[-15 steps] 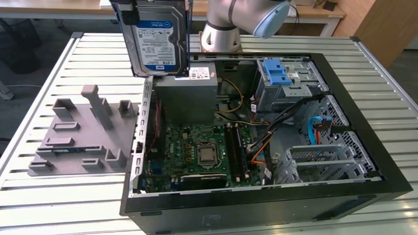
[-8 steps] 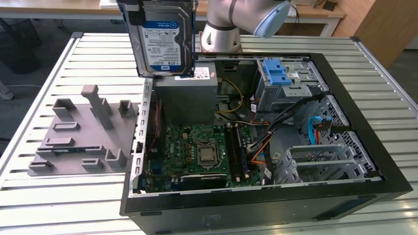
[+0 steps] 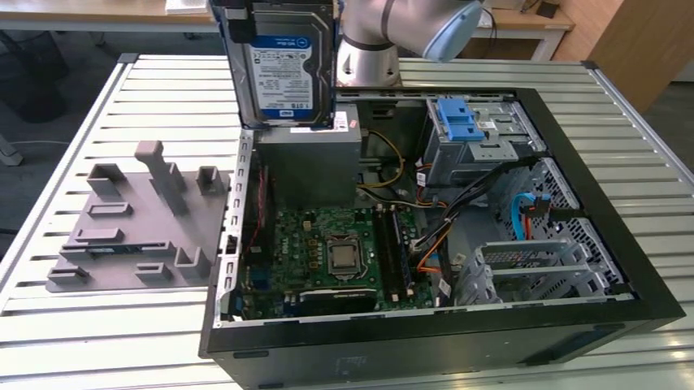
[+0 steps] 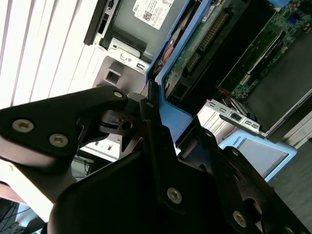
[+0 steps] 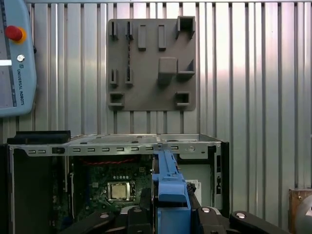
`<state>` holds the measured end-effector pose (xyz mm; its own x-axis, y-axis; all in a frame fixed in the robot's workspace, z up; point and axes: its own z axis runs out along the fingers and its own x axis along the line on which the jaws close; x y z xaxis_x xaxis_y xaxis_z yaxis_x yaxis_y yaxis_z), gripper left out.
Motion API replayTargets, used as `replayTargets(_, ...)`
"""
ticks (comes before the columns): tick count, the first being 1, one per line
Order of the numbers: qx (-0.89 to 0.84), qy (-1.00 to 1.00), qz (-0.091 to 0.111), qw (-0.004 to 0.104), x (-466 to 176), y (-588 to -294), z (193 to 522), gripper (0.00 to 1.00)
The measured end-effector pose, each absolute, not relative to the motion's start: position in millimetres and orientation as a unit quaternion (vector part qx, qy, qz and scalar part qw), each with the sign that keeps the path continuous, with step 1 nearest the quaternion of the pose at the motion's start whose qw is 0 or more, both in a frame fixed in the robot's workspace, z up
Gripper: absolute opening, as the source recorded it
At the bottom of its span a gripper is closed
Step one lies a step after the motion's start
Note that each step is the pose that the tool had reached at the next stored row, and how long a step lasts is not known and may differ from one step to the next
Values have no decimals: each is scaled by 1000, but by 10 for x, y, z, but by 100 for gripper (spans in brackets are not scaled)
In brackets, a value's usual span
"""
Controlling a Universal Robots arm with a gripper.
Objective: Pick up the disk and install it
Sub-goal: 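Pick up the disk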
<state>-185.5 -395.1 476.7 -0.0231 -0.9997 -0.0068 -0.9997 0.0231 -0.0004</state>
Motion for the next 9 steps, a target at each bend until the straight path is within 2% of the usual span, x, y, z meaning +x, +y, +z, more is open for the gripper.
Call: replayTargets(9, -699, 715, 2, 3, -1721, -3963, 4766, 36)
